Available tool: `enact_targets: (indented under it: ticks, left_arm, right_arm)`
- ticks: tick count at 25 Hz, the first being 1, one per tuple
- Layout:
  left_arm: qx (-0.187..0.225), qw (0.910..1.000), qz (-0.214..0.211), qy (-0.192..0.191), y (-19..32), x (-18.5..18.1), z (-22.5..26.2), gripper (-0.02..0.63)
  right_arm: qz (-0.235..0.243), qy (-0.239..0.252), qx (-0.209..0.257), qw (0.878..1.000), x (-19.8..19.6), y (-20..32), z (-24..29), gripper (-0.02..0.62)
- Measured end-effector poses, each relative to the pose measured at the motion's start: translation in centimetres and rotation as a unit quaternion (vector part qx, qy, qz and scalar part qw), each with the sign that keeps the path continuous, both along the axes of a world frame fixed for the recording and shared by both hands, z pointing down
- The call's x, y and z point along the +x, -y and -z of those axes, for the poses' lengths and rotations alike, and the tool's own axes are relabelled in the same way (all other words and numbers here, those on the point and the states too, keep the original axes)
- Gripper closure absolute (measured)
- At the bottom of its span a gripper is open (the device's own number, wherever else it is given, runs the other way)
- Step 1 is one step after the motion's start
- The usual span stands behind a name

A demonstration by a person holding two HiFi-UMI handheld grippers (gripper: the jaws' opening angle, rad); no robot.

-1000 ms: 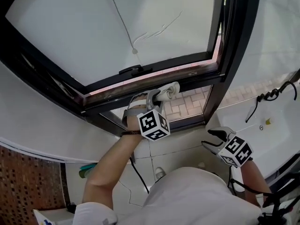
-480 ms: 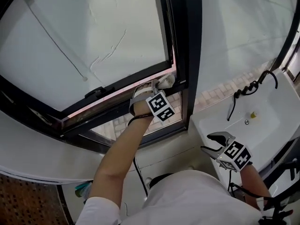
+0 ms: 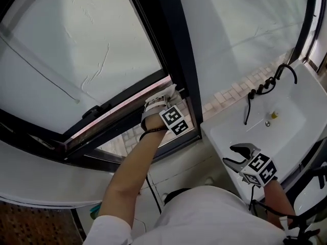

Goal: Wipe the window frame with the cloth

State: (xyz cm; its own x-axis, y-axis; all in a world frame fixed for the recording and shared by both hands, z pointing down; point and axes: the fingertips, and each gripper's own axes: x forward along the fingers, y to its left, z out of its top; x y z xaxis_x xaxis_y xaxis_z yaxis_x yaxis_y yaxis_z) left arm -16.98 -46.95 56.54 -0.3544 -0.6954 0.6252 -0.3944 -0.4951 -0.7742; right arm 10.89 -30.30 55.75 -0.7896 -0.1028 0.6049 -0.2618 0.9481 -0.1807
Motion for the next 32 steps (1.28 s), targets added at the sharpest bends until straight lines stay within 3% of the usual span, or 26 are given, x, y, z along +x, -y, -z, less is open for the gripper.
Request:
enact_targets:
  ticks: [5, 7, 10, 14, 19, 22, 24, 27, 32]
  left_arm:
    - [-0.028, 0.9991, -0.018, -0.026, -2.6, 2.9, -1.9, 0.514]
    - [-0.041, 0.9972, -0.023, -0.057, -4.6, 4.8, -3.2, 0.514]
    - [-0.046, 0.9896, -0.018, -0.135, -8.7, 7.5, -5.0, 0.514]
    - [-0.033, 0.9647, 0.033, -0.259, -15.9, 8.8, -6.7, 0.514]
    - [0.022, 0.9385, 0.101, -0.329, -25.5, 6.7, -5.4, 0.514]
    - [0.081, 0.9139, 0.128, -0.377, -30.6, 5.0, -2.3, 0.514]
    - [0.123, 0.8985, 0.143, -0.396, -34.2, 3.7, -0.1, 0.514]
    - [0.175, 0.8828, 0.161, -0.405, -40.3, 2.1, 2.4, 0.514]
    - [0.250, 0.8475, 0.187, -0.429, -51.2, 0.0, 5.2, 0.514]
  right_arm:
    - [0.019, 0.004, -0.027, 0.999, -0.5, -0.4, -1.8, 0.391]
    - [0.029, 0.004, -0.040, 0.999, -0.9, -0.6, -2.8, 0.391]
    - [0.048, 0.004, -0.063, 0.997, -2.0, -1.3, -4.6, 0.391]
    - [0.083, -0.002, -0.069, 0.994, -4.1, -2.7, -6.0, 0.391]
    - [0.112, 0.000, -0.057, 0.992, -6.0, -5.3, -5.3, 0.391]
    - [0.121, -0.002, -0.049, 0.991, -7.2, -7.7, -4.6, 0.394]
    - [0.128, -0.004, -0.040, 0.991, -8.1, -9.4, -3.9, 0.394]
    - [0.125, 0.004, -0.024, 0.992, -9.3, -12.1, -2.4, 0.394]
    - [0.091, 0.030, 0.005, 0.995, -9.8, -18.0, 1.5, 0.399]
